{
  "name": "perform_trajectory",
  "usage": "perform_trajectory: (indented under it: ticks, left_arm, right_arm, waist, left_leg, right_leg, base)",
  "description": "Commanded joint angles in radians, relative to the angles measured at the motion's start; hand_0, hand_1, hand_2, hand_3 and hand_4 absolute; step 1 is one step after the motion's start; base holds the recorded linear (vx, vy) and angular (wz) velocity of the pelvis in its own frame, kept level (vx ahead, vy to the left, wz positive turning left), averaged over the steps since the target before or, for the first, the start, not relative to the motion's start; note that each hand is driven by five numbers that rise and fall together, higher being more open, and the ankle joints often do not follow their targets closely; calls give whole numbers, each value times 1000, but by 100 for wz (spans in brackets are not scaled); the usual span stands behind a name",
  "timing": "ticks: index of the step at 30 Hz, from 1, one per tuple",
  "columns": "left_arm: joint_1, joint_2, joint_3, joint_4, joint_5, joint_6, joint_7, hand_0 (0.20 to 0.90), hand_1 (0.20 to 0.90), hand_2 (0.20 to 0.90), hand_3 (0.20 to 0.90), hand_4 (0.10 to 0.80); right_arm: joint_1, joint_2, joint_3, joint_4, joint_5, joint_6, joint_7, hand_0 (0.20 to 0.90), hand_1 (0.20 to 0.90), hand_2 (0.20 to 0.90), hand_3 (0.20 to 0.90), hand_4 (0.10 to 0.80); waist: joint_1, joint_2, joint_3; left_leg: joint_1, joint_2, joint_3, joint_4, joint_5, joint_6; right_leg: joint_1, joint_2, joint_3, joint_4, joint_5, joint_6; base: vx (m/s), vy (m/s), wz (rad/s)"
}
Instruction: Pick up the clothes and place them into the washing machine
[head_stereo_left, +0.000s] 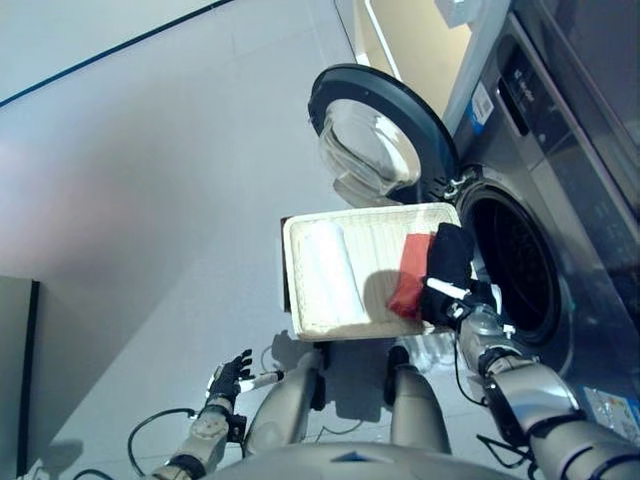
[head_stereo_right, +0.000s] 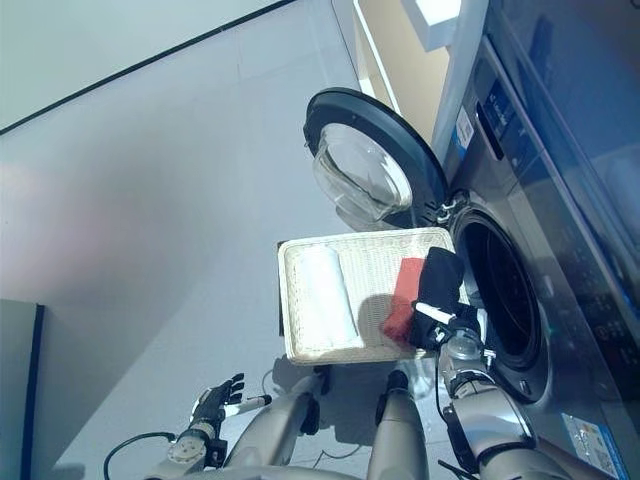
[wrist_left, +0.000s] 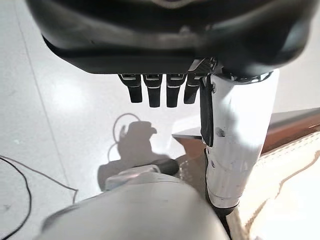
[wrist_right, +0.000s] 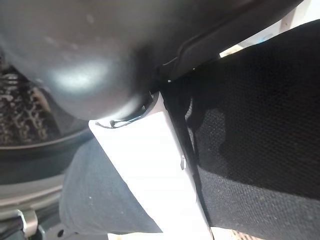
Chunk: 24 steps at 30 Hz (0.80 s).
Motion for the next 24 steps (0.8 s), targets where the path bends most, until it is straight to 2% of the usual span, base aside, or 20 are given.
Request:
perform_trajectory:
  ticks: [1, 12, 15, 16, 19, 22, 24]
  left_arm:
    - [-10, 33, 48, 51, 10, -31, 33, 900, 900, 900, 900, 800]
    - [-4, 28, 34, 32, 19, -43, 45, 900, 900, 900, 900, 800]
    - [3, 29, 17, 2, 17, -58, 57, 900, 900, 900, 900, 800]
    - [18, 30, -6, -31, 20, -71, 65, 900, 900, 900, 900, 800]
    - [26, 39, -22, -65, 14, -82, 73, 900, 900, 900, 900, 800]
    - [15, 53, -33, -73, -1, -82, 80, 900, 900, 900, 900, 800]
    - [4, 60, -27, -82, -20, -79, 75, 900, 900, 900, 900, 800]
  right_arm:
    - [-16, -35, 0, -50, -16, -72, -8, 200, 200, 200, 200, 300]
    - [11, -13, -23, -84, 4, -99, -32, 200, 200, 200, 200, 300]
    - [-9, -20, -38, -100, -9, -120, -93, 200, 200, 200, 200, 300]
    - [-39, -27, -60, -96, -10, -136, -151, 200, 200, 200, 200, 300]
    - [-78, -30, -77, -99, -3, -148, -196, 200, 200, 200, 200, 300]
    - [-121, -24, -103, -112, 86, -180, -208, 200, 200, 200, 200, 300]
    - [-136, -8, -167, -160, 288, -238, -155, 200, 200, 200, 200, 300]
  waist:
    - [12, -24, -6]
    - [11, -35, -16]
    - [13, -22, 1]
    - [19, -12, 17]
    - [21, -2, 42]
    - [13, -10, 79]
    - [4, -19, 93]
  left_leg:
    - [30, -70, 26, 41, -89, -9]
    - [52, -71, 15, 34, -86, -7]
    - [29, -76, 14, 48, -86, -2]
    - [10, -82, 18, 75, -98, 4]
    - [-27, -84, 25, 116, -102, 9]
    - [-109, -87, 36, 238, -150, 18]
    - [-166, -85, 41, 325, -188, 23]
  right_leg:
    - [148, -3, 0, -355, 240, 35]
    - [173, -6, -11, -365, 243, 39]
    - [143, -12, -13, -348, 245, 41]
    - [121, -14, -11, -316, 234, 40]
    - [82, -16, -12, -277, 233, 38]
    - [10, -17, -1, -161, 189, 31]
    - [-39, -18, 4, -81, 156, 25]
  base:
    - [0, 0, 0]
    - [1, -2, 4]
    - [-87, 37, 1]
    - [-74, 47, 0]
    - [-96, 47, -6]
    - [-96, 33, -1]
    - [-55, 23, 6]
